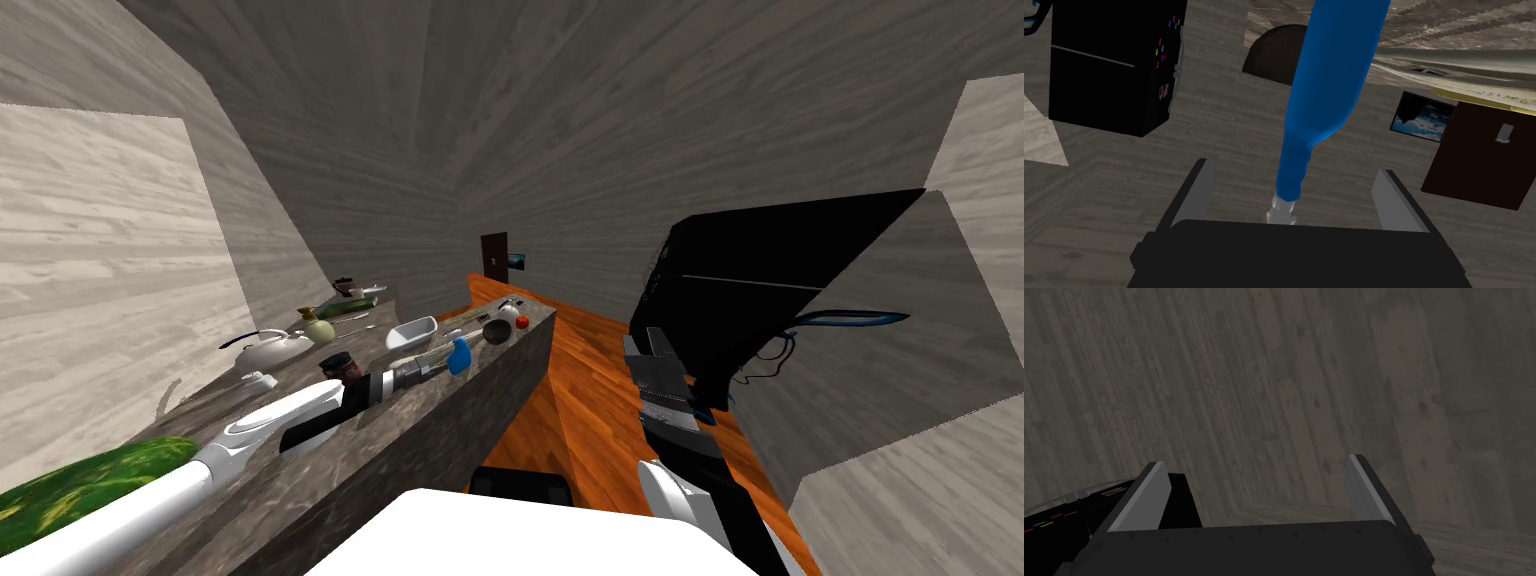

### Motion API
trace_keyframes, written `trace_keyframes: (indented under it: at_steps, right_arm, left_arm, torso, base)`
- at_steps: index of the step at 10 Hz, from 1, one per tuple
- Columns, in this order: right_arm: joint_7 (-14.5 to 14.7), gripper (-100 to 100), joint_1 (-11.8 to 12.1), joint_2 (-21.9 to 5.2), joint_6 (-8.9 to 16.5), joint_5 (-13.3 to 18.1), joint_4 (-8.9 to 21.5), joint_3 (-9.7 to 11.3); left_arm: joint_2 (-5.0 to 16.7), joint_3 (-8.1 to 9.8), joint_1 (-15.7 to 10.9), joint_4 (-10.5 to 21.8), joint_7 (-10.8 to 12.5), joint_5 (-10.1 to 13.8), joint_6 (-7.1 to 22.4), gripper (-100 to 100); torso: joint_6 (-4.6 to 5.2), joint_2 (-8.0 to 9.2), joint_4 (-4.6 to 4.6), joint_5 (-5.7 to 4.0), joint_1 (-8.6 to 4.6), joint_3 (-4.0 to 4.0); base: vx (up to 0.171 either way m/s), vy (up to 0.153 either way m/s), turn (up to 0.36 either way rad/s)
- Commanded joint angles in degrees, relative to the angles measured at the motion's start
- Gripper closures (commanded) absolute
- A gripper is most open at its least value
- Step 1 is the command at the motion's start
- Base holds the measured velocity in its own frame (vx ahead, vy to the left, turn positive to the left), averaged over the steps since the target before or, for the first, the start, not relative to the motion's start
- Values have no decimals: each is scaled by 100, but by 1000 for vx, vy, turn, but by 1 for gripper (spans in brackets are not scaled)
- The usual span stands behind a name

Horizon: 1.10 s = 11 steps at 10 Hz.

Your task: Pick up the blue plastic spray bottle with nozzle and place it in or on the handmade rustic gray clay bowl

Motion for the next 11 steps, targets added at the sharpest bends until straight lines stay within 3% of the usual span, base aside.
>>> trace_keyframes:
  at_steps: [1, 5, 6, 7, 8, 9, 10, 11]
  right_arm:
    - [0, 0, 0, 0, 0, 0, 0, 0]
    - [0, 0, 1, 0, 0, 0, 0, 0]
    - [0, 0, 1, 0, 0, 0, 0, 0]
    - [0, 0, 1, 0, 0, 0, 0, -1]
    - [0, 0, 2, 0, 0, 0, 0, -1]
    - [0, 0, 2, 0, 0, 0, 0, -1]
    - [0, 0, 2, 0, 0, 0, 0, -1]
    - [0, 0, 2, -1, 0, 0, 0, -1]
  left_arm:
    - [286, -100, -97, 155, 13, -107, 24, -100]
    - [794, -225, -223, 351, 47, -243, 48, -100]
    - [877, -253, -250, 392, 55, -272, 53, -100]
    - [823, -225, -225, 364, 52, -247, 41, -100]
    - [834, -223, -221, 362, 51, -248, 45, 0]
    - [951, -343, -145, 138, -236, 38, 214, -100]
    - [951, -343, -145, 138, -365, 186, 214, -100]
    - [1069, -463, -69, -86, -532, 361, 382, -100]
  torso:
    - [0, 0, 0, 0, 0, 0]
    - [-3, -1, 0, 0, -2, 0]
    - [-4, 0, 0, 0, -2, 0]
    - [-7, 1, 1, 0, -4, 1]
    - [-10, 3, 1, 1, 2, 2]
    - [-10, 4, 1, 2, 6, 3]
    - [-10, -2, 0, 3, 11, -1]
    - [-10, -7, -1, 4, 15, -3]
  base:
    - [-3, -23, -362]
    - [1, -21, -194]
    - [0, -29, -163]
    - [0, -11, -24]
    - [0, 0, 0]
    - [24, 15, 11]
    - [35, 23, 5]
    - [46, 37, 10]
